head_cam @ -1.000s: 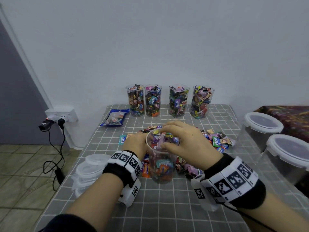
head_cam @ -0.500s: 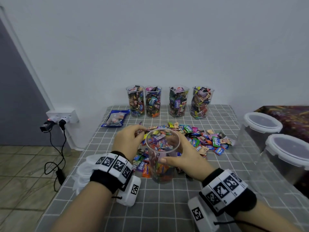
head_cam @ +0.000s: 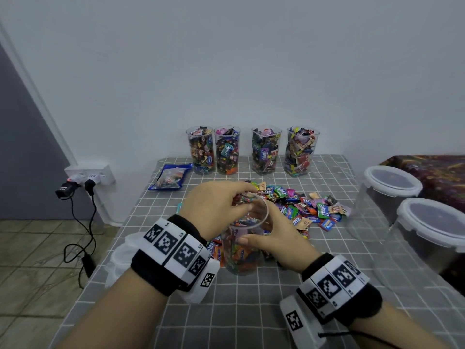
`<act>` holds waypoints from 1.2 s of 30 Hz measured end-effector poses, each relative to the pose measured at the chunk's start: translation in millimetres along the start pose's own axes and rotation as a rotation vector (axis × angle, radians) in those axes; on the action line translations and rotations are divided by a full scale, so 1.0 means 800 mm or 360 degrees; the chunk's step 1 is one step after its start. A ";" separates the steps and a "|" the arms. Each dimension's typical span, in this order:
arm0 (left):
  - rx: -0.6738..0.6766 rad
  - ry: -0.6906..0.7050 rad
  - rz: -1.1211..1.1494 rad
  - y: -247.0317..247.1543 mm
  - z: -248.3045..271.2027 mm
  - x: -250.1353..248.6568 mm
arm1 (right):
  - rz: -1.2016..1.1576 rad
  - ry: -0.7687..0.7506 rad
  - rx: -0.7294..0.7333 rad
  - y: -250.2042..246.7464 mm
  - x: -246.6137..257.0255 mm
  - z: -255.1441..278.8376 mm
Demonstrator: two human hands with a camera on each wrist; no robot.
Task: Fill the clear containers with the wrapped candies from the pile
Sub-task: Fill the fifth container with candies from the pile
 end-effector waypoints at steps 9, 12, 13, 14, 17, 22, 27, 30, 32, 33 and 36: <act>0.0007 0.0097 0.0034 -0.002 0.000 -0.007 | 0.0025 -0.0012 -0.0006 -0.002 0.000 -0.001; -0.0158 0.0089 0.0251 -0.010 0.003 -0.002 | -0.0003 -0.0012 -0.0008 -0.002 -0.003 -0.002; -0.0224 0.0070 0.0329 -0.014 0.005 0.002 | 0.0000 -0.0012 -0.0005 -0.002 -0.002 -0.002; -0.0296 0.0042 0.0410 -0.017 0.006 0.008 | 0.0013 -0.0008 -0.0002 -0.003 0.000 -0.002; -0.0523 -0.0102 0.0645 -0.029 0.010 0.031 | 0.0092 -0.0009 0.0040 -0.004 0.003 -0.001; -0.0588 -0.0377 0.0650 -0.032 0.011 0.068 | 0.0569 -0.0011 0.0289 -0.008 0.012 0.001; -0.0079 -0.0724 0.0471 0.026 0.006 0.132 | 0.1100 0.0325 0.0583 -0.036 -0.028 0.002; 0.0281 -0.0888 0.0163 0.068 0.014 0.162 | 0.1314 0.0445 0.0541 -0.059 -0.041 -0.002; 0.0515 -0.0893 0.0051 0.093 0.020 0.167 | 0.1463 0.0515 0.0555 -0.067 -0.050 -0.003; 0.0636 -0.0876 0.0022 0.105 0.023 0.166 | 0.1524 0.0554 0.0589 -0.068 -0.056 -0.003; 0.0911 -0.0792 -0.0157 0.128 0.033 0.157 | 0.1633 0.0676 0.0728 -0.063 -0.077 -0.003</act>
Point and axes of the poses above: each hand's wrist, its own z-axis away from the middle knuckle, its own y-axis out of the palm, x = y × z, the point moved 9 cm from there along -z, towards the middle knuckle, and after that the axes turned 4 degrees about z, right-handed, at the moved point
